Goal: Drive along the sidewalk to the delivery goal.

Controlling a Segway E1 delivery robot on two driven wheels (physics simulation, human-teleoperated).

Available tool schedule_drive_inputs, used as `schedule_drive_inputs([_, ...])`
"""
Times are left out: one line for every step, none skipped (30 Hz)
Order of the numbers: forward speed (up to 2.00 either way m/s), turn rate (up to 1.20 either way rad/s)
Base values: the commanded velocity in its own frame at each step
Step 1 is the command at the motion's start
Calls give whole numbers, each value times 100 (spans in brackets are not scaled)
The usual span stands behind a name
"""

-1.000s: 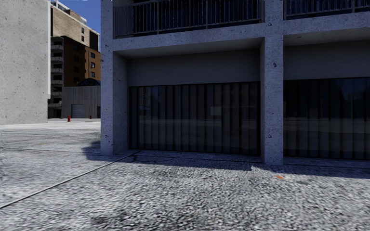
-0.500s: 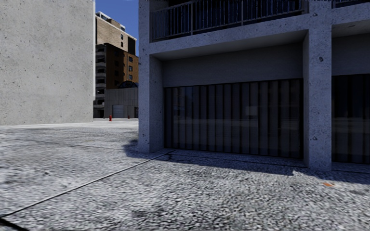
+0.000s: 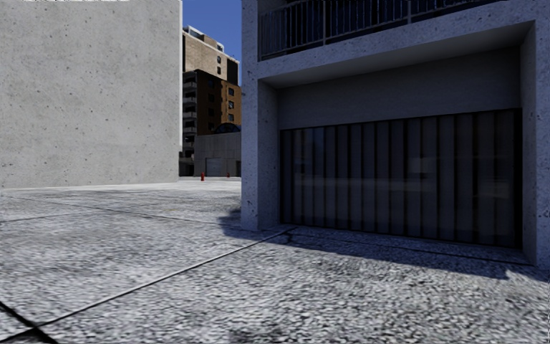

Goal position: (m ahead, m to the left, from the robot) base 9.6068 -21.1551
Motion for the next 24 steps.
schedule_drive_inputs([111,24])
schedule_drive_inputs([116,23])
schedule_drive_inputs([120,23])
schedule_drive_inputs([120,23])
schedule_drive_inputs([121,23])
schedule_drive_inputs([123,23])
schedule_drive_inputs([125,23])
schedule_drive_inputs([125,23])
schedule_drive_inputs([128,23])
schedule_drive_inputs([128,26])
schedule_drive_inputs([128,26])
schedule_drive_inputs([128,32])
schedule_drive_inputs([128,37])
schedule_drive_inputs([128,45])
schedule_drive_inputs([128,48])
schedule_drive_inputs([128,48])
schedule_drive_inputs([128,48])
schedule_drive_inputs([128,48])
schedule_drive_inputs([128,48])
schedule_drive_inputs([128,48])
schedule_drive_inputs([128,48])
schedule_drive_inputs([128,48])
schedule_drive_inputs([128,48])
schedule_drive_inputs([128,48])
